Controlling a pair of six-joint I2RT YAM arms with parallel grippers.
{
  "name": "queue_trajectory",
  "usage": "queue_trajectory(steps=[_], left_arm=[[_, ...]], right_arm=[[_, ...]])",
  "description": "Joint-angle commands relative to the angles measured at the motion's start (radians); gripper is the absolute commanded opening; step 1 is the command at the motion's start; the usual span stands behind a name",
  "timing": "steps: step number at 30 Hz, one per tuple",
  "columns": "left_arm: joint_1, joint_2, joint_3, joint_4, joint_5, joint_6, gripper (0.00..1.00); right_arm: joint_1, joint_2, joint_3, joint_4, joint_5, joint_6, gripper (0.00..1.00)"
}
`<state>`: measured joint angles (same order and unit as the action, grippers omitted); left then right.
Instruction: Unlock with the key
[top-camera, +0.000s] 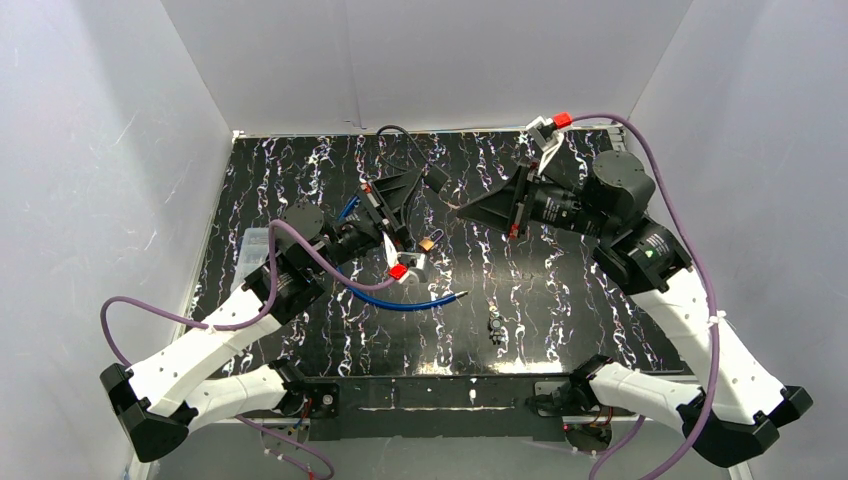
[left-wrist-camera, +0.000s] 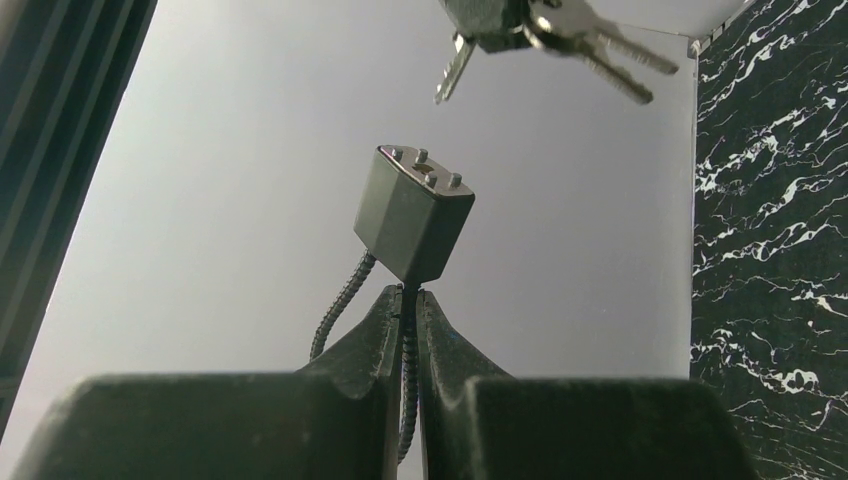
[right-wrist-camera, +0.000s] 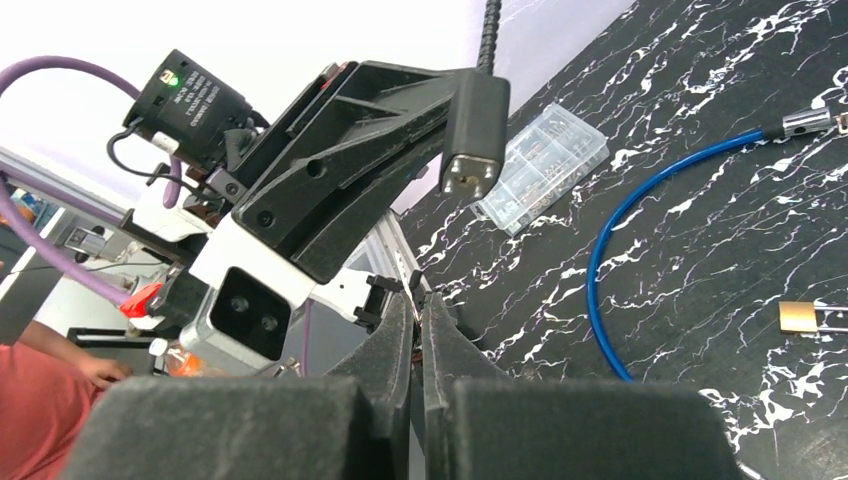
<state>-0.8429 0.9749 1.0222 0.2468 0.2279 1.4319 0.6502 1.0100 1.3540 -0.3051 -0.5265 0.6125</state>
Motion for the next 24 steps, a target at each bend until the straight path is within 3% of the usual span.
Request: queue_trajectory(steps=[1,24], left_arm=[[-0.009,-0.027,0.041,0.015,0.014,0.014,0.0],[-0.01,-0.035,0.027,0.021,0.013,0.026,0.0]], right_arm=[[-0.002,0.013,0.04,0.081,0.019,-0.031,0.01],[-0.005,0.034,0.011,0.121,0.086,-0.053,0.01]])
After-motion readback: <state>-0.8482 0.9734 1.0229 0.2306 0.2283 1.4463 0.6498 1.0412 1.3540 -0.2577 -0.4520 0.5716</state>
